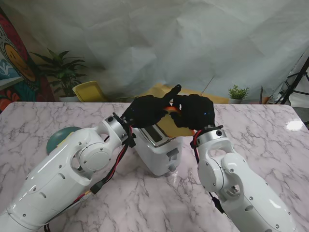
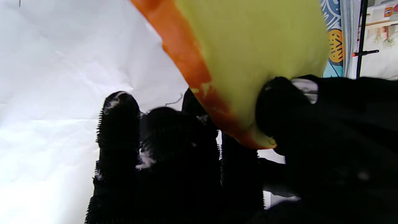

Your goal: Toast the toast slices

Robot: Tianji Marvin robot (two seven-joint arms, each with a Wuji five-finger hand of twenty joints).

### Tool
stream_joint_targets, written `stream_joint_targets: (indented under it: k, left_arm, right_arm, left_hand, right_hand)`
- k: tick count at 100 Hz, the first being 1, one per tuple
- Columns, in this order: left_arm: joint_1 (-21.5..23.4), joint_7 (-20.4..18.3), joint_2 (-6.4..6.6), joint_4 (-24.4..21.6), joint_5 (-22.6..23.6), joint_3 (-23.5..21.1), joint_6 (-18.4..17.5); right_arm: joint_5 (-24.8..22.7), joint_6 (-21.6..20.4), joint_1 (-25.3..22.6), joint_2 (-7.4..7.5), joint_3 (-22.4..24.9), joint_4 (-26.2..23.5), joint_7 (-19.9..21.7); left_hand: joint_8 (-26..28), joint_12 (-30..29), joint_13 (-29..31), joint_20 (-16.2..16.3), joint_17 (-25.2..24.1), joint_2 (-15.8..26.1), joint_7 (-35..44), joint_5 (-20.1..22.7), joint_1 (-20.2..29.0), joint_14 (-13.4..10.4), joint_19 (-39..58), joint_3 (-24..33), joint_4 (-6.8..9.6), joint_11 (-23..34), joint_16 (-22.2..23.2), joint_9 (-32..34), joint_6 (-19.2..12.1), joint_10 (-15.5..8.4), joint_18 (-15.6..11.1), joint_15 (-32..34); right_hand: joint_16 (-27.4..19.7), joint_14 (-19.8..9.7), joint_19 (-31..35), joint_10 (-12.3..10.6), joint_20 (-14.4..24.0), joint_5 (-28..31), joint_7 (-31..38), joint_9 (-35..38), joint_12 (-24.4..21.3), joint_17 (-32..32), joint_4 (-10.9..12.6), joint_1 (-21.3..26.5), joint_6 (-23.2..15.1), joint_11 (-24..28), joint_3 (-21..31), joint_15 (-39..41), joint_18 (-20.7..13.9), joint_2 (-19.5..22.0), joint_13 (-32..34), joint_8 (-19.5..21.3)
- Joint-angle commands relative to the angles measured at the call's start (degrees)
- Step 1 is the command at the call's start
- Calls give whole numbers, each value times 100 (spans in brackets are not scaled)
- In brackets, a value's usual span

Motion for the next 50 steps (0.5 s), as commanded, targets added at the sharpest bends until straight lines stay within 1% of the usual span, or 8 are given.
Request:
stream_joint_targets:
  k: [1,18,23,27,33,36,43,50]
  left_arm:
    - [16,-3,-29,0,-22,9,-29]
    - [-1,42,-18,94,99,-13,-87]
    - [0,61,-14,98,153,-41,-73]
    - [12,51,-12,88,151,-73,-53]
    - [35,94,-19,87,141,-119,-31]
    - [46,121,-20,80,166,-144,-21]
    - [73,194,-13,50,318,-211,-7]
    - [105,274,-14,27,410,-274,8]
  right_arm:
    - [-15,38,36,-3,-25,-15,81]
    - [-32,124,164,5,-116,-57,238]
    - [-63,168,192,14,-135,-87,325]
    - [-96,209,208,19,-144,-111,371]
    - [-66,270,221,10,-157,-142,375]
    - [-47,286,223,6,-156,-156,373]
    - [-60,321,217,9,-134,-192,402]
    - [-43,356,208,5,-104,-223,409]
  left_hand:
    - [47,107,-66,142,-103,254,64,-15,412,21,-121,-128,178,96,-78,211,-143,-644,-118,-97]
    - [122,285,-375,134,-320,321,153,-92,412,48,-314,-800,252,-619,-373,189,-127,-451,-107,-330]
    - [185,581,-644,106,-479,490,169,-160,412,64,-452,-1669,361,-1397,-1127,236,-97,-293,-42,-398]
    - [206,579,-782,76,-583,617,160,-185,411,122,-531,-2014,394,-1543,-1313,133,-97,-205,-10,-462]
    - [334,145,-1118,-2,-852,940,97,-223,381,219,-721,-2736,562,-1326,-1799,-414,-83,3,67,-624]
    - [347,71,-1245,-21,-953,1042,83,-235,307,238,-771,-2799,566,-1339,-1856,-575,-83,50,80,-685]
    - [476,-741,-1514,-125,-1146,1318,19,-231,86,289,-931,-2947,628,-1124,-2192,-1055,-27,202,126,-838]
    - [514,-943,-1816,-209,-1361,1390,-10,-261,-22,380,-1080,-2982,625,-1296,-2333,-1352,11,356,164,-990]
  right_hand:
    - [233,-588,108,180,-82,299,336,396,177,91,53,278,-459,230,834,333,-111,13,137,278]
    - [413,-719,125,111,-79,155,512,463,437,142,-77,141,-548,459,1219,678,-122,235,142,711]
    - [459,-742,139,88,-76,155,571,515,471,178,-103,104,-558,510,1330,770,-123,220,145,771]
    - [498,-756,146,86,-79,181,618,584,482,218,-137,66,-539,537,1452,847,-121,161,146,782]
    - [541,-736,151,103,-84,216,664,652,478,267,-183,42,-500,539,1594,933,-111,65,143,754]
    - [564,-729,153,110,-86,240,693,691,474,288,-211,31,-487,540,1677,982,-110,15,139,739]
    - [591,-734,152,93,-90,262,745,755,469,319,-252,4,-491,543,1787,1042,-129,-29,141,747]
    - [605,-721,152,96,-93,264,787,790,466,344,-287,-22,-494,547,1880,1076,-125,-45,140,771]
